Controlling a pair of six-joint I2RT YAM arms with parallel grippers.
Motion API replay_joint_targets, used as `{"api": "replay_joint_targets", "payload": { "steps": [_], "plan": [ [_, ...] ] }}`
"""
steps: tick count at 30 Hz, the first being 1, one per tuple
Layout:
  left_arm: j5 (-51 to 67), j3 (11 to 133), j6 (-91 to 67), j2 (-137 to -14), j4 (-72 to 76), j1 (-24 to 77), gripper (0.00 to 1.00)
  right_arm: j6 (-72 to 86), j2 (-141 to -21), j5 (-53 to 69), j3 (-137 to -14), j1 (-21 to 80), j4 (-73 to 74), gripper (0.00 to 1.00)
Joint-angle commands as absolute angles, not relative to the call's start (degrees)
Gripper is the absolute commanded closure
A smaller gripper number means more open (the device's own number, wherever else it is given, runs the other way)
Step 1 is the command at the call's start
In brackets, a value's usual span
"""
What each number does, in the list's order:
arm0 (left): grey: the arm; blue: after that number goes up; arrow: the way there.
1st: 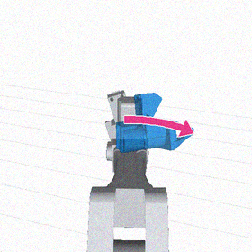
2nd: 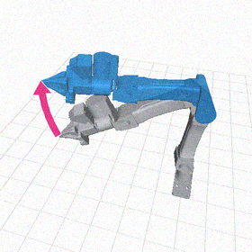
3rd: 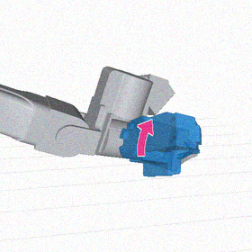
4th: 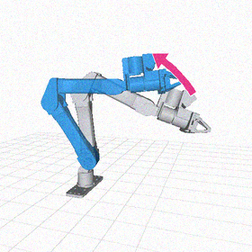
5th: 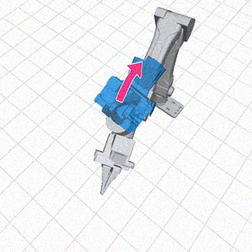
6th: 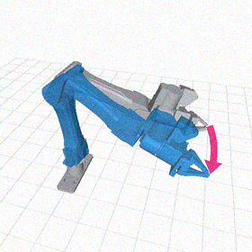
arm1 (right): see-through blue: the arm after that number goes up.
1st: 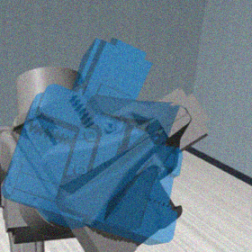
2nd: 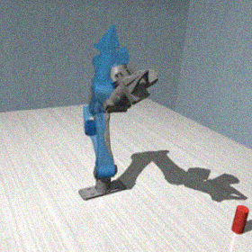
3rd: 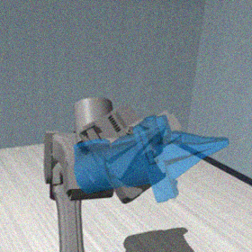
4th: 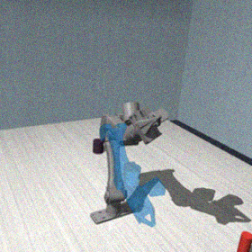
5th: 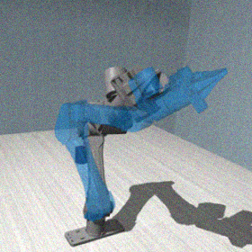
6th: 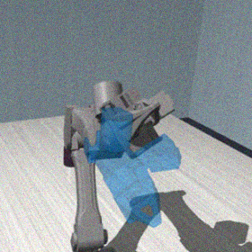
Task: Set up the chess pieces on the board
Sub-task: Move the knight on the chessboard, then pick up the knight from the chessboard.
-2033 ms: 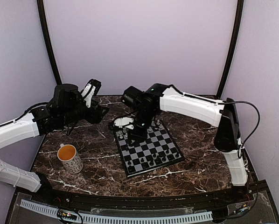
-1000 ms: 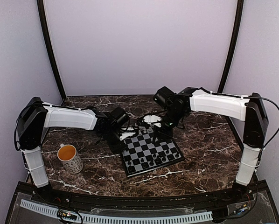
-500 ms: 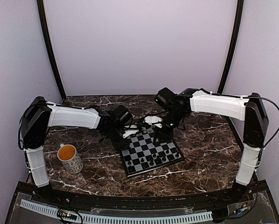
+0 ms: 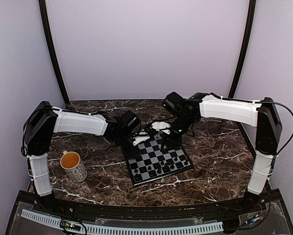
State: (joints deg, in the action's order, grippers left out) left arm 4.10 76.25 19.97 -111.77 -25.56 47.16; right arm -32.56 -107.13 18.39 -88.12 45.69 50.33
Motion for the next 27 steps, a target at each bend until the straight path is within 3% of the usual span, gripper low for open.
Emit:
{"api": "replay_joint_targets", "payload": {
  "steps": [1,5,16,27],
  "plan": [
    [7.1,76.82,20.69,-113.42,-26.5,47.18,0.52,-32.62,-104.72,19.73,-87.72,45.2,49.63,0.6],
    [8.25,76.88,19.9,-113.63,-27.95,46.78,0.57,-32.55,-104.49,19.83,-87.63,45.05,49.75,0.59],
    [8.34,75.06,18.01,-112.06,-33.12,46.39,0.53,-32.4,-104.81,20.5,-87.97,44.78,50.18,0.59],
    [7.98,74.01,17.21,-110.7,-34.87,46.04,0.64,-32.26,-105.98,21.25,-89.22,44.82,51.12,0.59]
  ]
}}
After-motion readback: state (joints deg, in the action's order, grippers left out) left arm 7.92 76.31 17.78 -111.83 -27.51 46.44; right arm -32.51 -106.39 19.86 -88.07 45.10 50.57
